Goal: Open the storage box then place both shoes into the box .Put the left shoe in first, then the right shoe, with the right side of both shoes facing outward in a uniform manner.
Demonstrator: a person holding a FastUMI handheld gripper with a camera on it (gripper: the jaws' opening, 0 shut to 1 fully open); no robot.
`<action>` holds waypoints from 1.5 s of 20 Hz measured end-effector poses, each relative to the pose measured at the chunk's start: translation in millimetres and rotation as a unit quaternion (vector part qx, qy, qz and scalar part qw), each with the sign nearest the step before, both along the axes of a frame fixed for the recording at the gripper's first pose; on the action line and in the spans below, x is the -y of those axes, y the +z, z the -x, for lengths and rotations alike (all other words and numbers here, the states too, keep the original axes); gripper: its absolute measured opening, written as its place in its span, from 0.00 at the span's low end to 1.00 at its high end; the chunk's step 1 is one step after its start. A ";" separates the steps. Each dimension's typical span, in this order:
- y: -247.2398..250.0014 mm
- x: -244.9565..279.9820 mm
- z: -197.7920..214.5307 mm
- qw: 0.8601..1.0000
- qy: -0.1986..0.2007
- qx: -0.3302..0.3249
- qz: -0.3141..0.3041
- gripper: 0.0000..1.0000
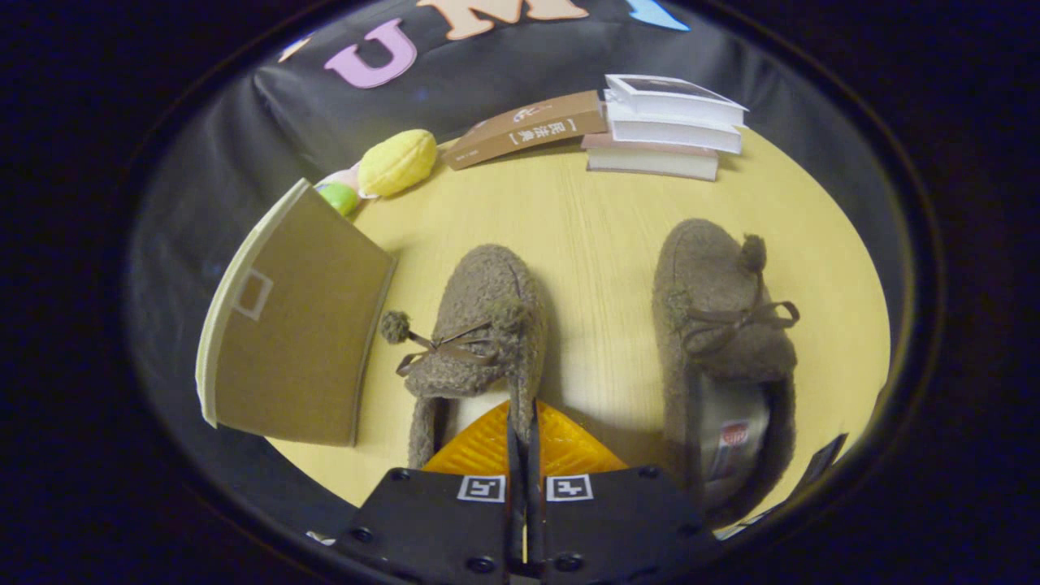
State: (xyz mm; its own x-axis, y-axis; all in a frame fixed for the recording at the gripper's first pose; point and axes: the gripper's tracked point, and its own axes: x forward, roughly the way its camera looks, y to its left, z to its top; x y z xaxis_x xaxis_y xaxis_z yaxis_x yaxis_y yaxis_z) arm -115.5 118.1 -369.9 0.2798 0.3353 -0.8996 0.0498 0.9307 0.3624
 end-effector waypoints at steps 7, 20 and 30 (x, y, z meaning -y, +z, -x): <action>32.8 -7.8 -4.8 0.996 -0.082 -0.016 -0.025 0.05; 161.6 -87.3 -64.5 0.986 -0.129 0.050 -0.092 0.04; 186.6 -213.2 -69.1 0.988 -0.071 0.066 -0.118 0.04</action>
